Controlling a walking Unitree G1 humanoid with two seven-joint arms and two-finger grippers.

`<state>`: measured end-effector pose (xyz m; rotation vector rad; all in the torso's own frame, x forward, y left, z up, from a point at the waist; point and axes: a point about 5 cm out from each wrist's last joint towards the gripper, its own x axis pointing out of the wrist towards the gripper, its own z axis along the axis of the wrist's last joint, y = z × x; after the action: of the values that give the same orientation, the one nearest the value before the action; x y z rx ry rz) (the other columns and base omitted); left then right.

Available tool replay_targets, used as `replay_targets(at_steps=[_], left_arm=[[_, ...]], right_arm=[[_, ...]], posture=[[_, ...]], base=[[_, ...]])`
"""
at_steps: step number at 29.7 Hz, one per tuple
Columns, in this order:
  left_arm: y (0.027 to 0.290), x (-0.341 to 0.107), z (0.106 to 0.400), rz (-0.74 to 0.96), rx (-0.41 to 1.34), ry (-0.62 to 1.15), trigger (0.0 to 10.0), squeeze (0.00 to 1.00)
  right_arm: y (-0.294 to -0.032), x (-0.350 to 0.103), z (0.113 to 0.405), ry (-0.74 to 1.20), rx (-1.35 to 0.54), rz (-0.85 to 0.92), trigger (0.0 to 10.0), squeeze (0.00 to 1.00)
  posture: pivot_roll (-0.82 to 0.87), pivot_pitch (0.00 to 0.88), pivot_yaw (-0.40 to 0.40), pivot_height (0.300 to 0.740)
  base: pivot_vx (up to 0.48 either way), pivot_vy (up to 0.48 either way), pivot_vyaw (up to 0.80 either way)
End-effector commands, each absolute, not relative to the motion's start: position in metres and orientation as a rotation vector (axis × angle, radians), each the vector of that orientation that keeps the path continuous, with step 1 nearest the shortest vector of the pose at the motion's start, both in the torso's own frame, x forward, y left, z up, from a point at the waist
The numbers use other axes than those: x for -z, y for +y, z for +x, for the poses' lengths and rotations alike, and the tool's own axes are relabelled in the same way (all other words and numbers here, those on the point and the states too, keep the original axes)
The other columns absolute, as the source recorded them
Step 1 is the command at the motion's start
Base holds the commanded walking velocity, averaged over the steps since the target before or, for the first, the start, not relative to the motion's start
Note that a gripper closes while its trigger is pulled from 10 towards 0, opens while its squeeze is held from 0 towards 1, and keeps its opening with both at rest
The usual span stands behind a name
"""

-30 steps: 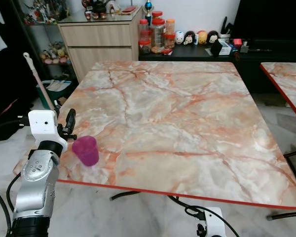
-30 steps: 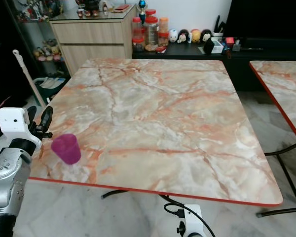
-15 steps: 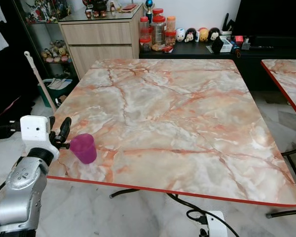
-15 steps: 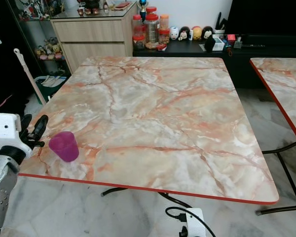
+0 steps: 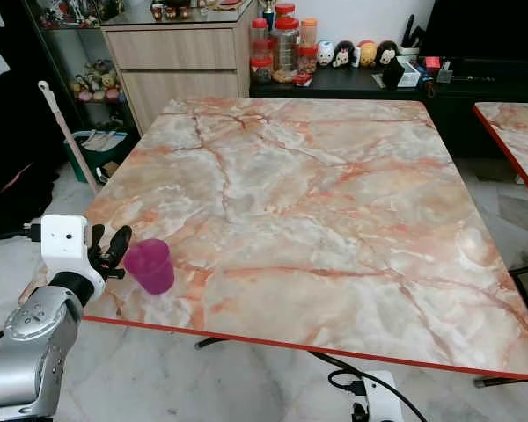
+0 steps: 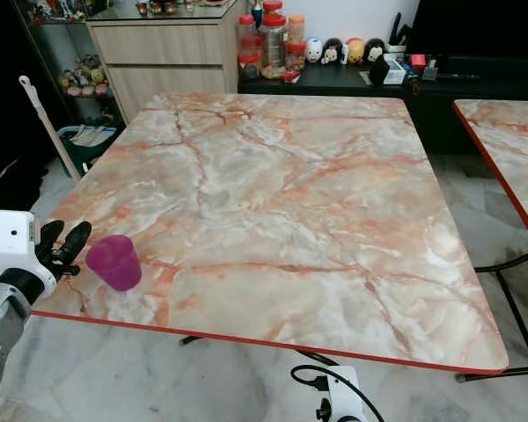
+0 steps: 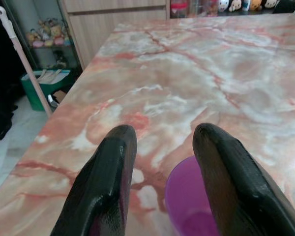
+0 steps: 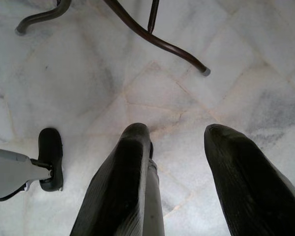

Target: Setting the table

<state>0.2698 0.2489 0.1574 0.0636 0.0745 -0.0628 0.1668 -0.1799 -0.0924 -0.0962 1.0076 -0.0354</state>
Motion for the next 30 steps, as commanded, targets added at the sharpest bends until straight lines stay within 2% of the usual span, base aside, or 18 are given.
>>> replay_targets(at_steps=[1, 8, 10, 14, 17, 25, 30], left_arm=[[0.259, -0.159, 0.271, 0.112, 0.033, 0.114, 10.0, 0.00], [0.261, -0.161, 0.271, 0.110, 0.037, 0.113, 10.0, 0.00], [0.263, -0.148, 0.270, 0.118, 0.050, 0.192, 10.0, 0.00], [0.261, -0.143, 0.270, 0.101, 0.055, 0.220, 10.0, 0.00], [0.252, -0.138, 0.273, 0.091, 0.096, 0.248, 10.0, 0.00], [0.239, -0.134, 0.284, 0.056, 0.079, 0.268, 10.0, 0.00], [0.238, -0.134, 0.287, 0.044, 0.069, 0.265, 10.0, 0.00]], right_arm=[[-0.179, 0.095, 0.161, 1.028, 0.035, -0.096, 10.0, 0.00], [-0.178, 0.095, 0.160, 1.029, 0.034, -0.095, 10.0, 0.00], [-0.178, 0.095, 0.160, 1.032, 0.023, -0.108, 10.0, 0.00], [-0.179, 0.095, 0.162, 1.029, 0.019, -0.111, 10.0, 0.00], [-0.180, 0.094, 0.163, 1.026, 0.009, -0.125, 10.0, 0.00], [-0.182, 0.092, 0.168, 1.020, 0.005, -0.140, 10.0, 0.00], [-0.182, 0.091, 0.169, 1.017, 0.015, -0.129, 10.0, 0.00]], posture=[[0.10, 0.000, 0.058, 0.732], [0.10, 0.000, 0.059, 0.732], [0.09, 0.000, 0.057, 0.732], [0.09, 0.000, 0.054, 0.732], [0.08, 0.000, 0.051, 0.732], [0.08, 0.011, 0.036, 0.732], [0.07, 0.017, 0.037, 0.732]], base=[[0.000, 0.000, 0.00], [0.000, 0.000, 0.00], [0.000, 0.000, 0.00], [0.000, 0.000, 0.00], [0.000, 0.000, 0.00], [0.000, 0.000, 0.00], [0.000, 0.000, 0.00]])
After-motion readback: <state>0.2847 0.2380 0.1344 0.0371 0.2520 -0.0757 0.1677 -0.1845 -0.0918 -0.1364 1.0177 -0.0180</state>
